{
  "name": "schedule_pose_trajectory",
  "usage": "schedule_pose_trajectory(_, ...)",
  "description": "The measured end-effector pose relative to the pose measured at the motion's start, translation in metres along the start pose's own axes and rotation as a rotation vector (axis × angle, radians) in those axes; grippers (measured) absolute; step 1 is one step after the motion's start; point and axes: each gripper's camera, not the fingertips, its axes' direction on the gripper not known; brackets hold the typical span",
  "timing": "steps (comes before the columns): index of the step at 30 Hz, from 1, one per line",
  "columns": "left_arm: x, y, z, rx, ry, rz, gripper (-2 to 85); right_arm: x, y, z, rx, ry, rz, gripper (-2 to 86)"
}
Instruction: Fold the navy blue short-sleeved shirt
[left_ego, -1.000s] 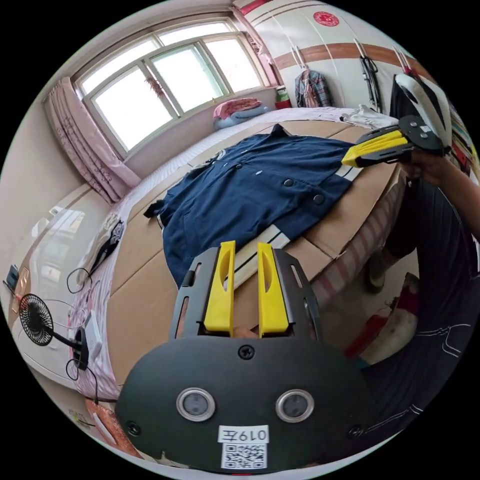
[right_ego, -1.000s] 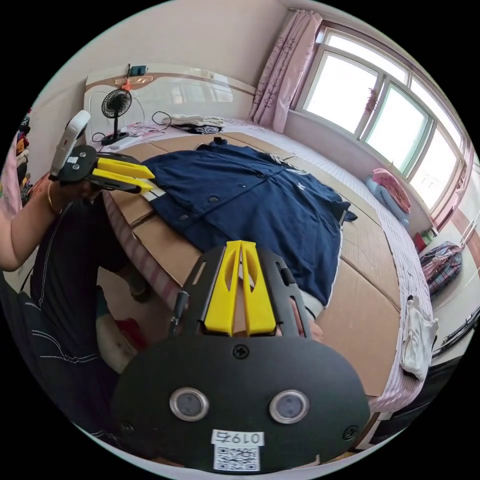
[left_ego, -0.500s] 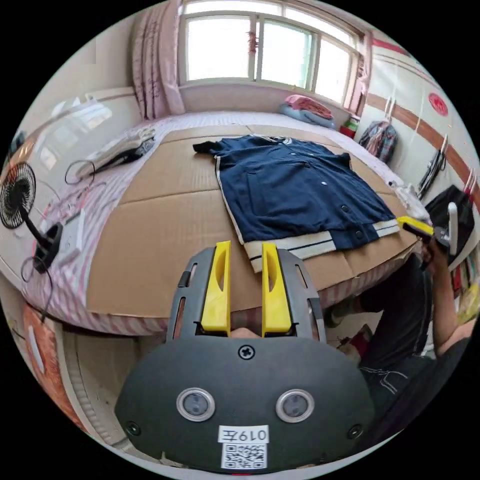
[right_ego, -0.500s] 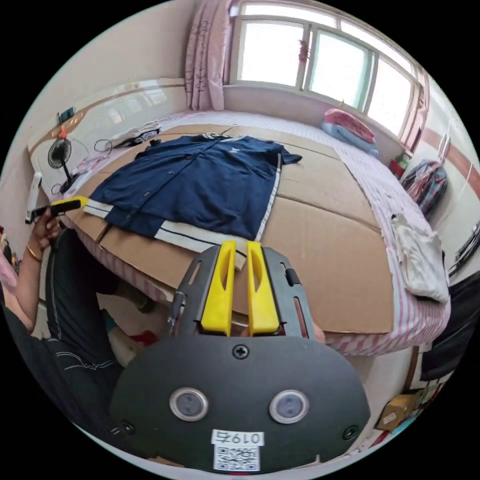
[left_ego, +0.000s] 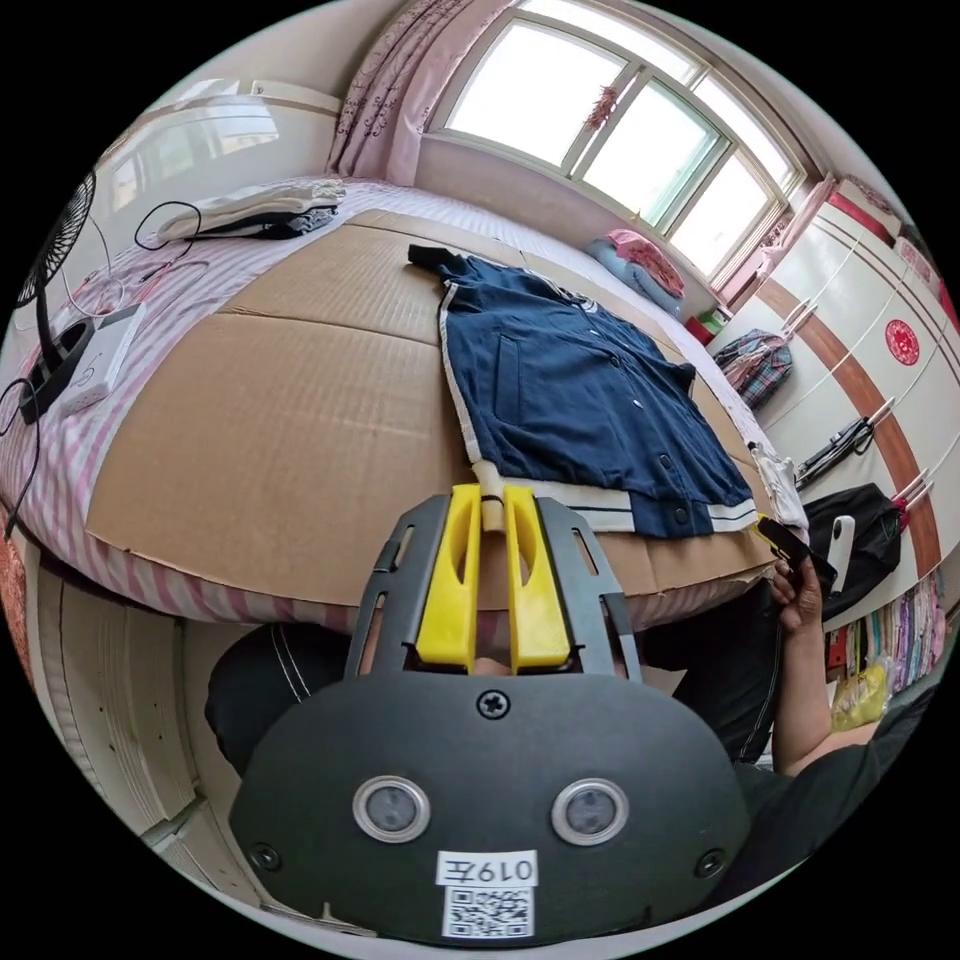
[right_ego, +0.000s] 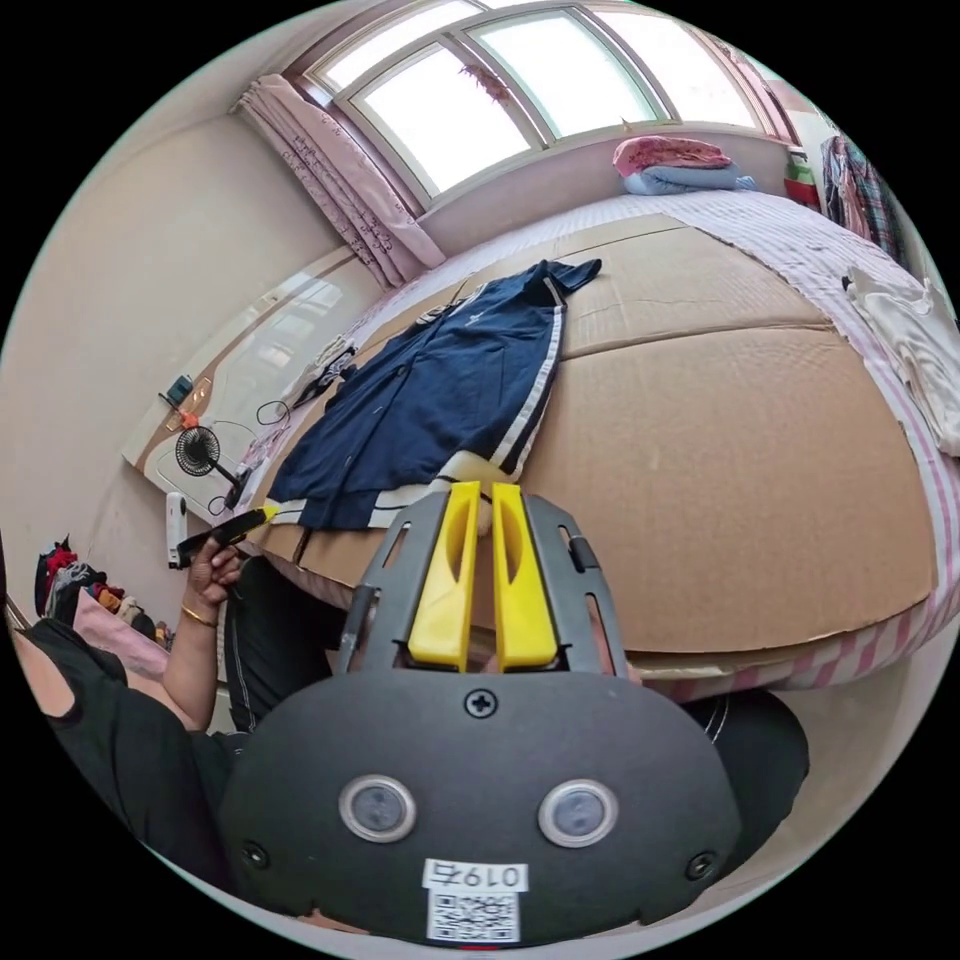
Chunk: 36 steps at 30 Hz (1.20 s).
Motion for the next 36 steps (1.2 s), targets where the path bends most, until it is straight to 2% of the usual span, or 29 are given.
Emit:
schedule_pose_trajectory(9,-0.034,0.012,-0.027,-0.009,0.111,0.024,1.7,0.035,-0.002,-0.024,0.029,0.076,-0.063,-0.7)
schedule_pose_trajectory(12,-0.039,0.018,-0.026,-0.039,0.071,0.021,1.6,0.022,0.004,-0.02,0.007,0.15,-0.205,0.2)
schedule_pose_trajectory(14,-0.044,0.02,-0.022,-0.044,0.086,-0.005,1.5,0.014,0.008,-0.005,-0.024,0.246,-0.265,6.1)
schedule_pose_trajectory(16,-0.048,0.023,-0.022,-0.036,0.108,-0.025,1.5,0.022,0.006,0.003,-0.041,0.264,-0.228,9.9)
schedule_pose_trajectory(19,-0.049,0.026,-0.022,-0.036,0.116,-0.038,1.6,0.057,0.002,0.003,0.013,0.115,-0.059,10.8)
schedule_pose_trajectory(23,-0.046,0.031,-0.021,-0.037,0.107,-0.031,1.6,0.092,-0.001,0.02,0.036,-0.036,0.097,9.7)
schedule_pose_trajectory(27,-0.039,0.035,-0.018,-0.036,0.101,-0.034,1.6,0.088,0.003,0.038,0.045,0.104,0.076,5.3)
schedule_pose_trajectory(29,-0.034,0.038,-0.017,-0.033,0.101,-0.037,1.6,0.086,0.007,0.048,0.036,0.11,0.047,0.9)
schedule_pose_trajectory(36,-0.011,0.045,-0.027,0.01,0.136,0.007,1.8,0.077,0.014,0.051,0.101,0.12,-0.029,-0.8)
